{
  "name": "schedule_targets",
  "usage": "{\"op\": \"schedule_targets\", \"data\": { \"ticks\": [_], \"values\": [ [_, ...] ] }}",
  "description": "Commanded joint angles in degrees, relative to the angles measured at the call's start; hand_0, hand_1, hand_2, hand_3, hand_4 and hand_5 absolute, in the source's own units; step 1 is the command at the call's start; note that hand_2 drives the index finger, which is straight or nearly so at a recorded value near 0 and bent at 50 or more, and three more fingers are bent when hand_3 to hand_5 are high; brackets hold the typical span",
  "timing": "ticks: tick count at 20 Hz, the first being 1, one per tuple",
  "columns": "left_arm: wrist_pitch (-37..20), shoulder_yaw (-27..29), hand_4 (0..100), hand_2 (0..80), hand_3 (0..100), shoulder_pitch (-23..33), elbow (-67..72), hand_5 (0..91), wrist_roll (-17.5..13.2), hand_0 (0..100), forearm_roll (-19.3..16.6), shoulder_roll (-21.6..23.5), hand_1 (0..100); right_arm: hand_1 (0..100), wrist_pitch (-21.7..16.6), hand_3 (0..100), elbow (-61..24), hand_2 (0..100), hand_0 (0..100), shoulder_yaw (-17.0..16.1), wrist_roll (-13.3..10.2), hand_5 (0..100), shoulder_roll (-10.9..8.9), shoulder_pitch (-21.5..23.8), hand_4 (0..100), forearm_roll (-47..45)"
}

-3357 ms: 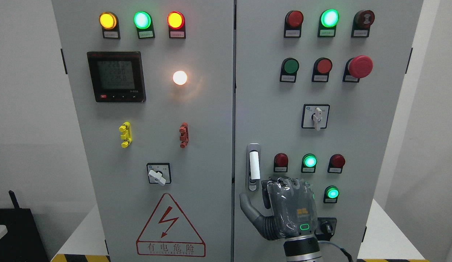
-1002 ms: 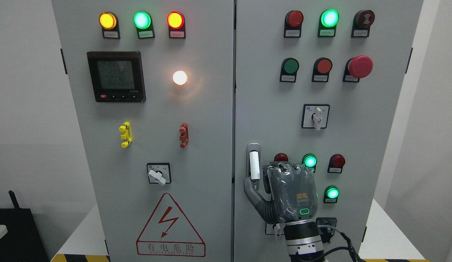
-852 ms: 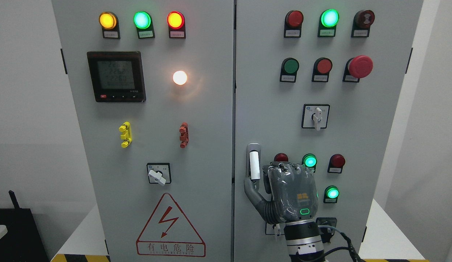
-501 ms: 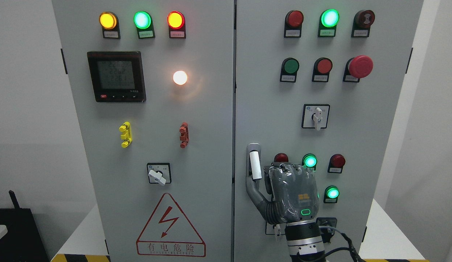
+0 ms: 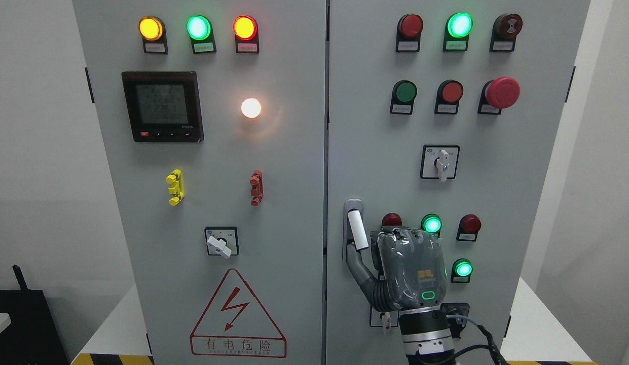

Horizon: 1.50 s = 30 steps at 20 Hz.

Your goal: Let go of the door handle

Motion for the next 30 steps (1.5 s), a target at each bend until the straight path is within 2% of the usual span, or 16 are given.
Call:
{"op": "schedule_targets", "data": {
  "ticks": [1, 30],
  "values": [
    [0.0, 0.0, 0, 0.0, 0, 0.0, -0.5, 0.0, 0.0, 12, -1.6, 0.0, 39, 57, 0.0, 100, -0.1, 100, 55, -1.2, -0.1, 99, -0.08, 0.1, 100, -0.2],
    [0.0, 0.0, 0, 0.0, 0, 0.0, -0.5, 0.0, 0.0, 12, -1.6, 0.0, 39, 55, 0.0, 100, -0.5, 100, 56, -2.5, -0.2, 99, -0.34, 0.0, 100, -0.4]
  ]
}}
